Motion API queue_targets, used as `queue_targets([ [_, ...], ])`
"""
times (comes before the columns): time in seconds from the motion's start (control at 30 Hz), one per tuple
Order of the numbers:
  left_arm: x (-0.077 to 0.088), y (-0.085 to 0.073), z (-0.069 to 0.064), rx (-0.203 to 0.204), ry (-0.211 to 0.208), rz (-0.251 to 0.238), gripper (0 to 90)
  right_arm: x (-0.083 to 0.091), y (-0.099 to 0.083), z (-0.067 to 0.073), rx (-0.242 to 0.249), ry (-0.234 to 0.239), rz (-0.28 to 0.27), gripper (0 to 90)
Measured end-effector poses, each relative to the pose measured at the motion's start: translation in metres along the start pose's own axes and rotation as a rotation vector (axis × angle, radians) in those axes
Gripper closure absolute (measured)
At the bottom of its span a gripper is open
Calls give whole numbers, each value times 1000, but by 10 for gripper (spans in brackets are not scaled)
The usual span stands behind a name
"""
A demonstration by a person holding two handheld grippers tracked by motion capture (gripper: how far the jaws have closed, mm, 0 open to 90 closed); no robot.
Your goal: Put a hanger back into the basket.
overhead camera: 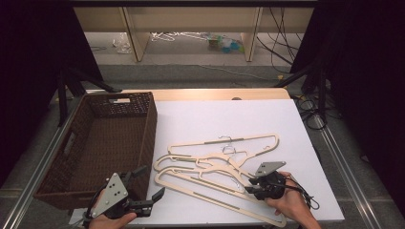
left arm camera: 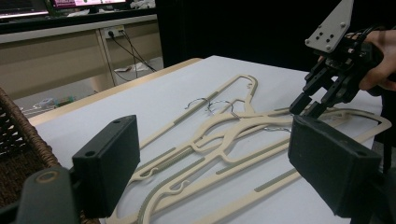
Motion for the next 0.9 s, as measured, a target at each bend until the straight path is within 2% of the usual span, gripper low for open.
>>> queue_targets([
  [0.03,0,0,0,2,0,1,165,0,-1,-1,14,6,11,656],
  [0.07,0,0,0,2,0,1,165,1,-1,-1,-3,15,36,661],
  [0.1,0,0,0,1,0,1,165,0,-2,-1,3,11,36,663],
  [0.13,0,0,0,1,0,1,165,1,-3,-1,-4,26,65,664],
  [0.17,-1,-1,0,1,-3,-3,166,-1,-3,-2,13,22,47,666],
  [0.23,-1,-1,0,-1,-3,7,166,-1,-2,-3,15,28,61,676],
  [0.27,-2,-1,0,-3,-4,9,167,-1,-1,-4,36,33,67,681],
  [0.47,-3,-2,-2,-9,-9,20,168,-1,3,-4,85,45,112,686],
  [0.7,-4,-2,-3,-8,-12,26,171,-2,6,-2,92,42,154,703],
  [0.77,-5,-2,-3,-14,-15,29,171,-2,8,-2,105,45,165,740],
  [0.83,-5,-2,-3,-3,-17,26,172,-2,9,-3,120,47,168,761],
  [0.9,-6,-1,-2,-14,-21,27,172,-3,9,-2,119,44,176,778],
])
Point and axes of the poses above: each handheld gripper's, and its own axes: x roughly backward along the jaws, y roughly out of its top, z roughly to its left, the point moved 3 cm from there along -x, roughly forward along the jaws, and after that the axes turned 14 degrees about -y, right-handed, at the moved point
